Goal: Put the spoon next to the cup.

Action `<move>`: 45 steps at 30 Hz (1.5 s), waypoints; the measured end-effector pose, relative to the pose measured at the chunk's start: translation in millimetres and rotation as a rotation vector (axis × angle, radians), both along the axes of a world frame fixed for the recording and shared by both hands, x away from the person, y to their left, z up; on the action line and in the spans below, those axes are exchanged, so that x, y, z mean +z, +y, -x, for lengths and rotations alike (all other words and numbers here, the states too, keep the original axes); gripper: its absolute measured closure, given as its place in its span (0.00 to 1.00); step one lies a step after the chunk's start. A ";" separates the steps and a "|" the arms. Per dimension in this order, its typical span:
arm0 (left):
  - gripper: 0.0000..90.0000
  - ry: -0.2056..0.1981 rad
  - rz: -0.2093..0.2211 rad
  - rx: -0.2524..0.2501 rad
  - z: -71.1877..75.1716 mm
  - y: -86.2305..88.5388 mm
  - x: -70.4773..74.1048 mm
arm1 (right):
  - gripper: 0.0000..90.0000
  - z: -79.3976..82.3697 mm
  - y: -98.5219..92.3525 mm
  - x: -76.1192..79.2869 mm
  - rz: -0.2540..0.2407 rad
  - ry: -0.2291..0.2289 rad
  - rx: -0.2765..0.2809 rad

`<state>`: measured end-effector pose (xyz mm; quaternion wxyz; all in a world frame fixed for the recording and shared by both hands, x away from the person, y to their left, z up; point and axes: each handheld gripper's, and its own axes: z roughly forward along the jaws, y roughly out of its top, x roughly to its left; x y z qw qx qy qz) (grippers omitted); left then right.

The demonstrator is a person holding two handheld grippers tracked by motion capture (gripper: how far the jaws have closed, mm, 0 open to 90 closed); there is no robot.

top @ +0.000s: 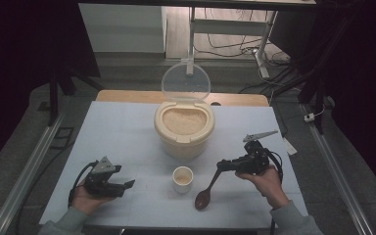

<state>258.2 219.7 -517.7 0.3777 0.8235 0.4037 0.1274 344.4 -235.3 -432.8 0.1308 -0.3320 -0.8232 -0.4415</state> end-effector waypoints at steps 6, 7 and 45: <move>0.25 0.001 -0.003 -0.004 -0.1 -0.1 -0.1 | 0.91 -7.2 11.0 -4.4 0.013 -0.002 0.002; 0.25 0.001 -0.003 -0.005 -0.1 -0.1 -0.1 | 0.90 -8.5 12.6 -5.0 0.013 -0.003 0.000; 0.25 0.004 0.004 0.002 1.3 1.6 -1.1 | 0.68 -41.0 38.8 -69.9 0.102 -0.179 -0.144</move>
